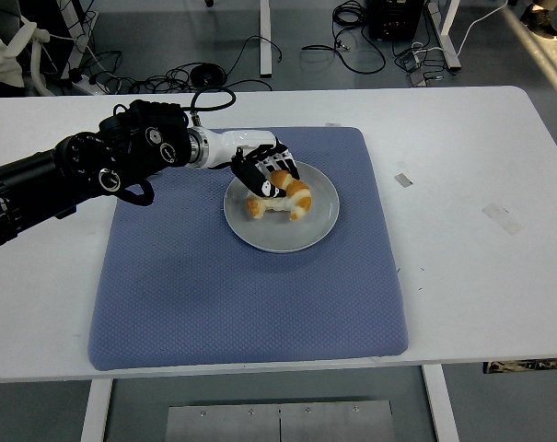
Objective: Place the bread on the plate
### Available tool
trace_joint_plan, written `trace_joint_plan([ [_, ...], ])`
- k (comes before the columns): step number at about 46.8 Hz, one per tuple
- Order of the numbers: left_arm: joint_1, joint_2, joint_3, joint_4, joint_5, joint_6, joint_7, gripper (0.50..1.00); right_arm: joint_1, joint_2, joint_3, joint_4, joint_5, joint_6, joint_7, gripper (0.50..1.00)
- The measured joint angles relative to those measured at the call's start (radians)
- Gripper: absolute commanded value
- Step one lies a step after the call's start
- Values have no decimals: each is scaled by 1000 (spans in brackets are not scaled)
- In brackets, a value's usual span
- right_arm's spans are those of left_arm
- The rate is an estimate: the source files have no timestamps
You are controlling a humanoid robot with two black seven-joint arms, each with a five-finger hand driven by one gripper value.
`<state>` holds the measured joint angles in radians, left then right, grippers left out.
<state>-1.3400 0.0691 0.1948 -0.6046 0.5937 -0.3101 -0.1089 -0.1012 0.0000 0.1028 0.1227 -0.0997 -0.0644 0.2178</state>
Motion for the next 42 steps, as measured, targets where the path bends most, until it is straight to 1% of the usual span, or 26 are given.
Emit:
trace_joint_plan([
  [14,1,-1,0,0,0,-1,1,725,0,0,0,0,0,0,0,1000],
  [23,2,-1,0,0,-1,-2,0,819,0,0,0,0,0,0,0,1000],
  [33,-5,1,0,-1,-10,-3,-2,875,0,0,0,0,0,0,0,1000],
  [39,-9,6,-2,0,-13,-2,-2,957,0,0,0,0,0,0,0,1000],
  [42,-14,11,-9,0,-14,-2,-2,968,0,0,0,0,0,0,0,1000],
])
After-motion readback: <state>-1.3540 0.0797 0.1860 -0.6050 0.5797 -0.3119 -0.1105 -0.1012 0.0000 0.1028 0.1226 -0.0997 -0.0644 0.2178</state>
